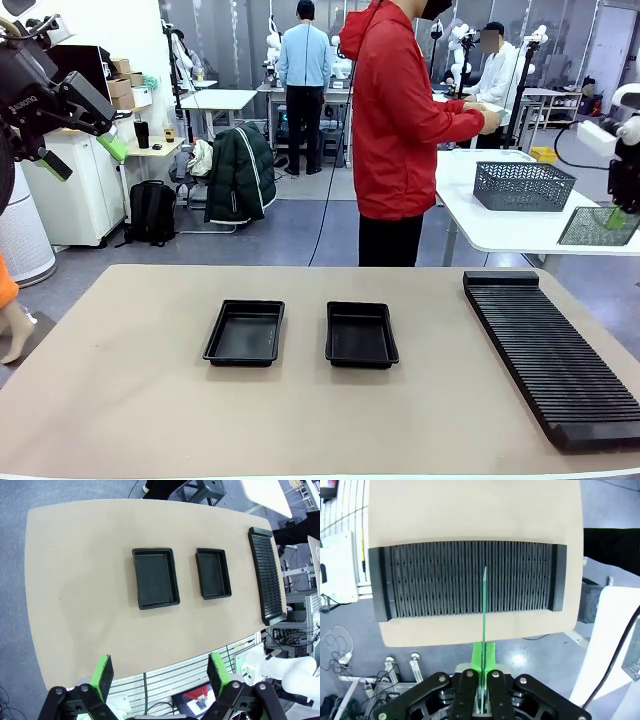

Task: Inspect and transfer BCBs to ESD trays.
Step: Pick up the Blank PCB from the PCB Rack and place it in the left ESD tray.

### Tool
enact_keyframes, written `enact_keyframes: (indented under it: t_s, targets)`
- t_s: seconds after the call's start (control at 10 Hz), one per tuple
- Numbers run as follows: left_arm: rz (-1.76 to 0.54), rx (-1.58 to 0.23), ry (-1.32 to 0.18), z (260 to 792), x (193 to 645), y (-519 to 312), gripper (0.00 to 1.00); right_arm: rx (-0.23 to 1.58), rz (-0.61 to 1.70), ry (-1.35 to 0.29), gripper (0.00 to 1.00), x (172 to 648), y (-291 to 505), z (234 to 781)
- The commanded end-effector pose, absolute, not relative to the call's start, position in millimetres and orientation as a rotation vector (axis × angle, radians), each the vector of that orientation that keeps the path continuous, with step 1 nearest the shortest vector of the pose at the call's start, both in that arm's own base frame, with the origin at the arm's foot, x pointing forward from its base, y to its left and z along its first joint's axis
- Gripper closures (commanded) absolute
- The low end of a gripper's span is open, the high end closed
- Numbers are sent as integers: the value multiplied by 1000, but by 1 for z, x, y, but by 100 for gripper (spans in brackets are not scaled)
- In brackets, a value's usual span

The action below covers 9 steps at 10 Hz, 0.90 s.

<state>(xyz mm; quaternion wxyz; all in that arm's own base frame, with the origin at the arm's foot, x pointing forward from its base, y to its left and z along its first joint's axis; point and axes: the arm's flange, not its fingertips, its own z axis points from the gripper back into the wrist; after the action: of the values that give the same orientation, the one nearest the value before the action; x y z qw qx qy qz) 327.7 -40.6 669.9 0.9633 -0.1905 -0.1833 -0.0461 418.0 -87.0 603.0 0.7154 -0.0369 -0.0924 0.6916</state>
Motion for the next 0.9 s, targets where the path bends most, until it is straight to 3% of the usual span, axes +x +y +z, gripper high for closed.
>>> enact_keyframes:
  t_s: [0.0,0.4,0.8]
  targets:
    - [-92,-386,-373,669,328,-40,0,-70,1508,-197,100,411,-84,627]
    - [-92,-386,-373,669,328,-40,0,-85,1495,-221,100,395,-83,664]
    - [-92,-386,-373,669,328,-40,0,-89,1525,-230,100,397,-87,656]
